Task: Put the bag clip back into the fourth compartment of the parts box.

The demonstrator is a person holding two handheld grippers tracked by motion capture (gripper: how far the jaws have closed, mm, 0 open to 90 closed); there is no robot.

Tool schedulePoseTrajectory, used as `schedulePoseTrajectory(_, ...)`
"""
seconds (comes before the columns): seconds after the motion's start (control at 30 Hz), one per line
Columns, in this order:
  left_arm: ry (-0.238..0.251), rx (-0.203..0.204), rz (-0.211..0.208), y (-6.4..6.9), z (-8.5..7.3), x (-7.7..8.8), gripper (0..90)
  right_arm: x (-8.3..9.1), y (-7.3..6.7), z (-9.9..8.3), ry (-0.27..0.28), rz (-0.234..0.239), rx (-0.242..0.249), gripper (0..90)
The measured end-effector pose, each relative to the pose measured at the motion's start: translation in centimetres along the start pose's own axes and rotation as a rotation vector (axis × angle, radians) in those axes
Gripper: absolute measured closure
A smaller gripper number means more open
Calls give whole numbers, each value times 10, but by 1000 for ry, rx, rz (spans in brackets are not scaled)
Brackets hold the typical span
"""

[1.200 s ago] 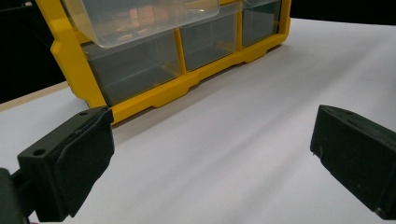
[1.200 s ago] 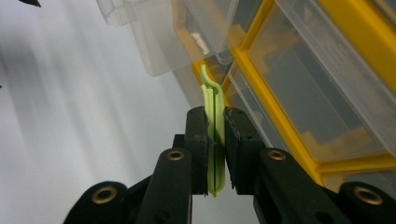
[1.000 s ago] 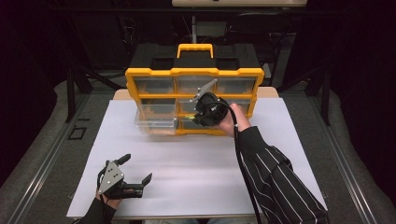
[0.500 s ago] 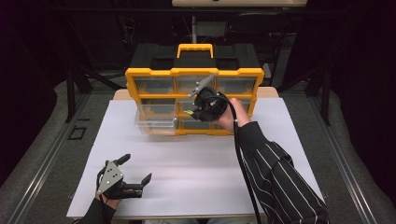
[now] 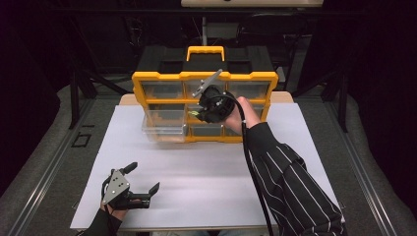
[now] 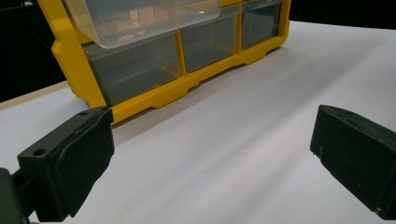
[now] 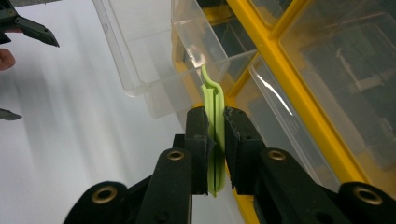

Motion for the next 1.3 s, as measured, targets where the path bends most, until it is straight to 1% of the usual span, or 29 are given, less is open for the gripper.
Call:
schedulePoseTrajectory(0.3, -5, -8, -1, 0, 0, 0, 0, 0, -2, 14, 1, 1, 16, 803)
schedulePoseTrajectory(0.4, -4, -5, 1, 0, 0, 0, 0, -1, -2, 18, -3, 3, 21, 803)
schedulePoseTrajectory(0.77, 0, -1, 0, 0, 0, 0, 0, -2, -5, 36, 8, 1, 40, 804)
schedulePoseTrajectory(0.8, -1, -4, -1, 0, 0, 0, 0, -2, -6, 37, 2, 4, 40, 804)
schedulePoseTrajectory(0.93, 0, -3, -1, 0, 0, 0, 0, -5, -8, 41, 7, 8, 49, 803)
schedulePoseTrajectory(0.97, 0, -3, 0, 0, 0, 0, 0, -5, -8, 41, -1, 10, 49, 803)
schedulePoseTrajectory(1.1, -2, 1, 1, 0, 0, 0, 0, -8, -10, 46, 1, 12, 61, 803)
schedulePoseTrajectory(1.2, -7, -6, -3, 0, 0, 0, 0, -11, -11, 49, -3, 15, 63, 803)
schedulePoseTrajectory(1.3, -5, -4, -2, 0, 0, 0, 0, -14, -12, 52, 0, 19, 65, 804)
Point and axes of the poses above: each handheld gripper's, and its own axes: x roughly backward along the jaws, z roughly out of its top, y roughly to its right, the point moved 8 cm from there along -x, roughly forward along the jaws, and after that the axes turned 8 degrees about z, right-handed, at the moved point
